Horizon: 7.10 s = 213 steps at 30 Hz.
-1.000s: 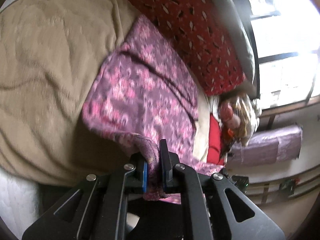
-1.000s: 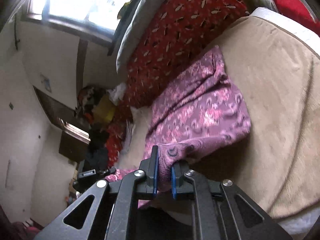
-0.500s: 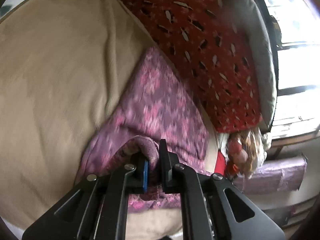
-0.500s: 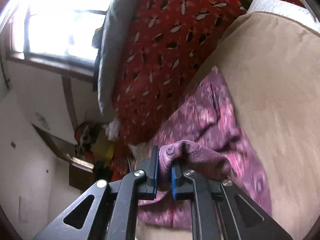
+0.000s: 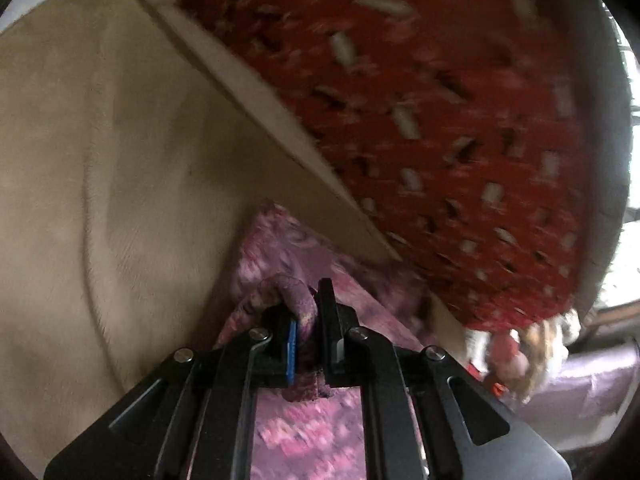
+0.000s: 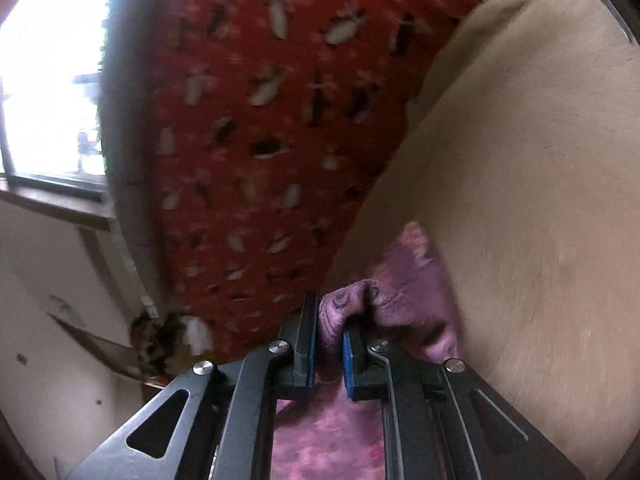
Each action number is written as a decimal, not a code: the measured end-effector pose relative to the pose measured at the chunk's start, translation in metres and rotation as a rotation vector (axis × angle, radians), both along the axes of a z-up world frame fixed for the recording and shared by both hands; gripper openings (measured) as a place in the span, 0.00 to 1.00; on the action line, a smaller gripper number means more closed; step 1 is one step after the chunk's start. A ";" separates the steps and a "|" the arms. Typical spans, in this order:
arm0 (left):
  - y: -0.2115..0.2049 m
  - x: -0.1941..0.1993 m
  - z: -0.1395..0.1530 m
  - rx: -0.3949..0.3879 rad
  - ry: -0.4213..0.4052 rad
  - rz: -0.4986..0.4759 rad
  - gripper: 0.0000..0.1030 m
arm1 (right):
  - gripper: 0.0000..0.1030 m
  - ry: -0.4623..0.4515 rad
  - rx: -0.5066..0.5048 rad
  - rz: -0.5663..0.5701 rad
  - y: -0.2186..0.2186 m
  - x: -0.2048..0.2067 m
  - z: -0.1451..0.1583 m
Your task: Fold small clothes
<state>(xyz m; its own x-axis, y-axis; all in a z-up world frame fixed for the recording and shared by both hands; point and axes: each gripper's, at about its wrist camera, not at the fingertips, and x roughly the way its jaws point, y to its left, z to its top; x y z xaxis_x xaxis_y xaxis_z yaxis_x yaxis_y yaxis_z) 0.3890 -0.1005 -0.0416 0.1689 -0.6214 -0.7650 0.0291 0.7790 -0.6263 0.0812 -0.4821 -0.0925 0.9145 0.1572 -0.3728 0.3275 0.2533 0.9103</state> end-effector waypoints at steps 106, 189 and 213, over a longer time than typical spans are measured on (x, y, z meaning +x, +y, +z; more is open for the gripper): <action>-0.020 -0.148 0.001 0.450 -0.353 -0.095 0.68 | 0.97 0.551 -0.920 0.277 0.149 0.036 0.044; 0.023 -0.067 -0.035 0.014 -0.004 -0.379 0.63 | 0.84 0.232 -0.834 0.254 0.163 -0.027 0.025; -0.033 -0.127 0.056 0.024 -0.126 -0.360 0.13 | 0.60 0.082 -0.606 0.308 0.165 -0.007 0.044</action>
